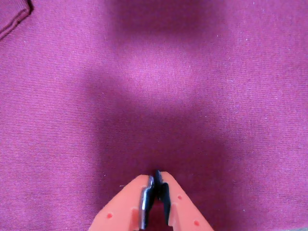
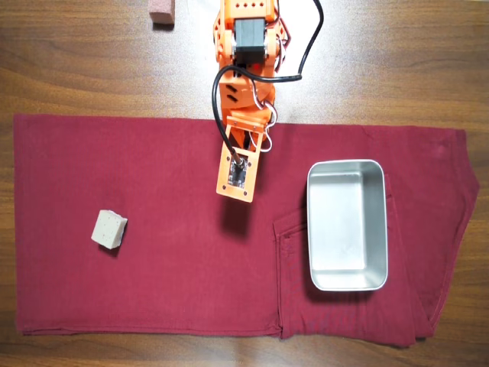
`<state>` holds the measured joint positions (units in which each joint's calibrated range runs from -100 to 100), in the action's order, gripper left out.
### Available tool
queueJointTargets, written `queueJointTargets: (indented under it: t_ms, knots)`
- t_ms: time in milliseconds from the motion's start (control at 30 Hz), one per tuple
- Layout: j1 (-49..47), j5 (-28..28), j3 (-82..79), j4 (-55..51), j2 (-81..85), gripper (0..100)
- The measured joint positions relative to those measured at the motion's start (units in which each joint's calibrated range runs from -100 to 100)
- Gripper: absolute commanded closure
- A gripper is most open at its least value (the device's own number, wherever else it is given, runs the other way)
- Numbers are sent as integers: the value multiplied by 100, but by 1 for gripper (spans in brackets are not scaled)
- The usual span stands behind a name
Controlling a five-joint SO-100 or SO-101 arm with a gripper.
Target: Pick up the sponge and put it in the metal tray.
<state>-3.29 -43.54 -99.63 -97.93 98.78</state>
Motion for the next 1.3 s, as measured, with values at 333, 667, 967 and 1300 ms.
queueJointTargets:
  t_ms: [333, 667, 967, 1300]
  knots:
    - [0, 0, 0, 0, 0, 98]
    - [0, 0, 0, 0, 0, 98]
    - [0, 0, 0, 0, 0, 98]
    - [0, 0, 0, 0, 0, 100]
